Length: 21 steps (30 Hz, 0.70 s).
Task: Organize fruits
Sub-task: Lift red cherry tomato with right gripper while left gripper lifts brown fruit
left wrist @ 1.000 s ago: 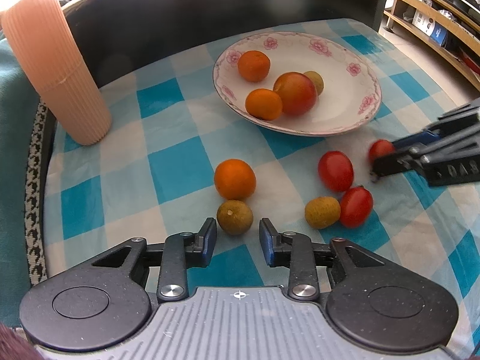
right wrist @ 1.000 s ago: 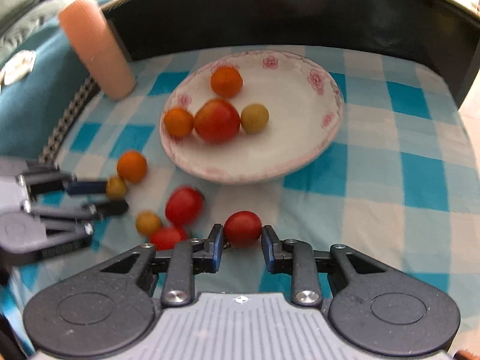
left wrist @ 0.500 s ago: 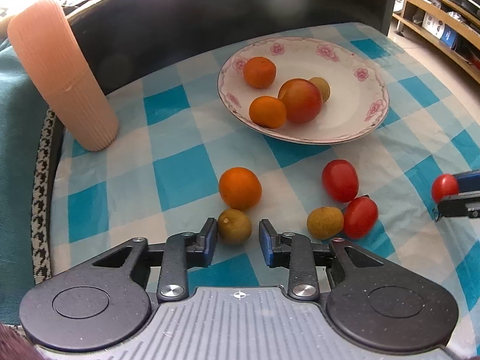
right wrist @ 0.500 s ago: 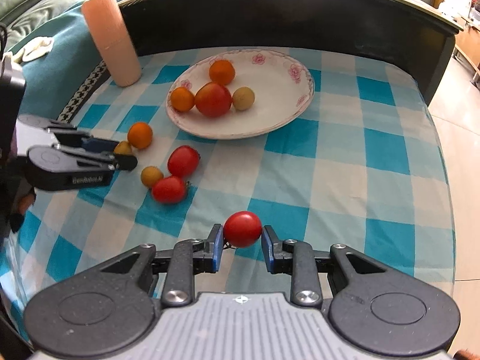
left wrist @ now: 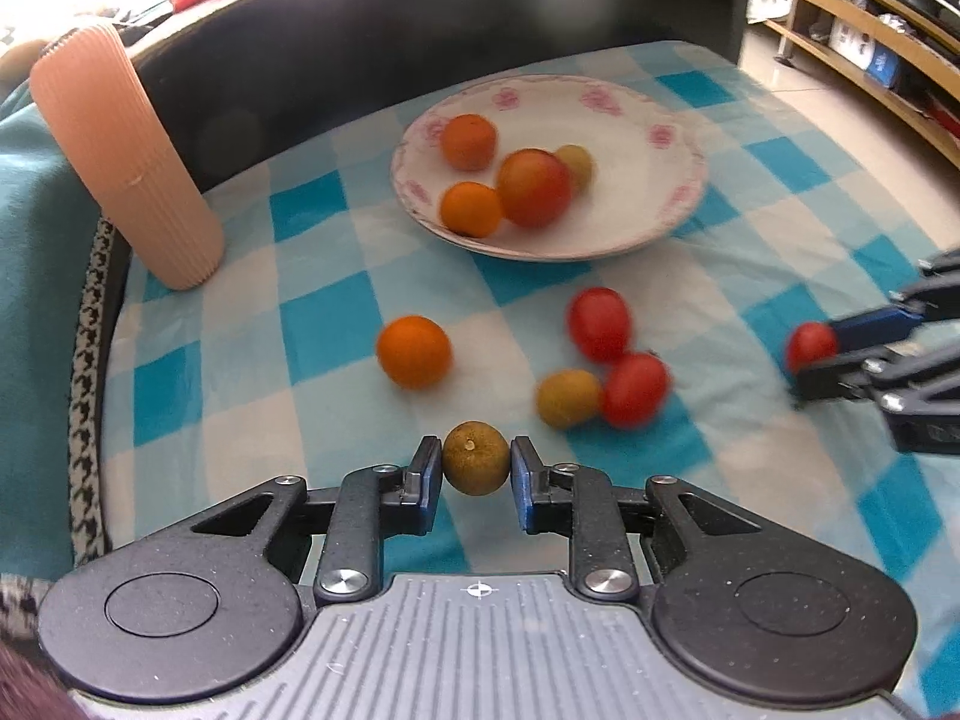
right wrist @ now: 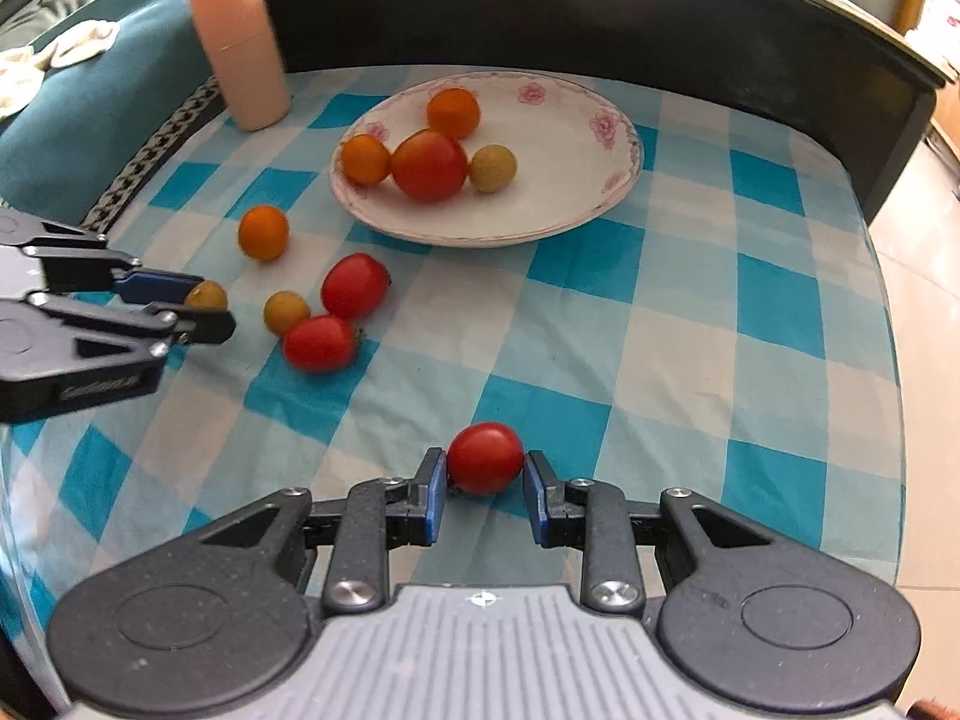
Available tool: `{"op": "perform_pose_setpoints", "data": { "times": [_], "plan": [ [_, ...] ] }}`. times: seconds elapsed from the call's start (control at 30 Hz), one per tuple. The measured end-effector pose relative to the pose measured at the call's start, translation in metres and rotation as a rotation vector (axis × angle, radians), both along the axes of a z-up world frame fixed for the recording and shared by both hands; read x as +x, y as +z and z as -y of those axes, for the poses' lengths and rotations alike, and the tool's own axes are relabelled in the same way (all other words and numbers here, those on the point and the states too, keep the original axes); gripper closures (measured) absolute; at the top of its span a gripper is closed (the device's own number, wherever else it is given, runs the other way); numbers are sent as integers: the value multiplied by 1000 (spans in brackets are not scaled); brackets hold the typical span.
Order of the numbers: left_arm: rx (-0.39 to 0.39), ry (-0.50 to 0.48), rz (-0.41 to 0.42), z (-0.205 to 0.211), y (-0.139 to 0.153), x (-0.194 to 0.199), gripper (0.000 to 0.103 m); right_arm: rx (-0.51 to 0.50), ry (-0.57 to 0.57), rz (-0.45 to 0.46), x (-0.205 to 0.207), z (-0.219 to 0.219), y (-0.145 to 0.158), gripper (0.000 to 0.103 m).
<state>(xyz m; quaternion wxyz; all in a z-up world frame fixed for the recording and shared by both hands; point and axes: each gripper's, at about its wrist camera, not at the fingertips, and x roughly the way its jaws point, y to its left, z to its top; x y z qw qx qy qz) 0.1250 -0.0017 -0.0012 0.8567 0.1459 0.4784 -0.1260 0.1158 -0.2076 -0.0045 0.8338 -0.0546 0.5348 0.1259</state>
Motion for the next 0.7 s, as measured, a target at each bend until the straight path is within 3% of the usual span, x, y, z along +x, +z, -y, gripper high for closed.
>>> {"op": "perform_pose_setpoints", "data": {
  "times": [0.37, 0.7],
  "plan": [
    [14, -58, -30, 10, -12, -24, 70, -57, 100, 40, -11, -16, -3, 59],
    [34, -120, -8, 14, -16, -28, 70, -32, 121, 23, -11, -10, -9, 57]
  ]
}}
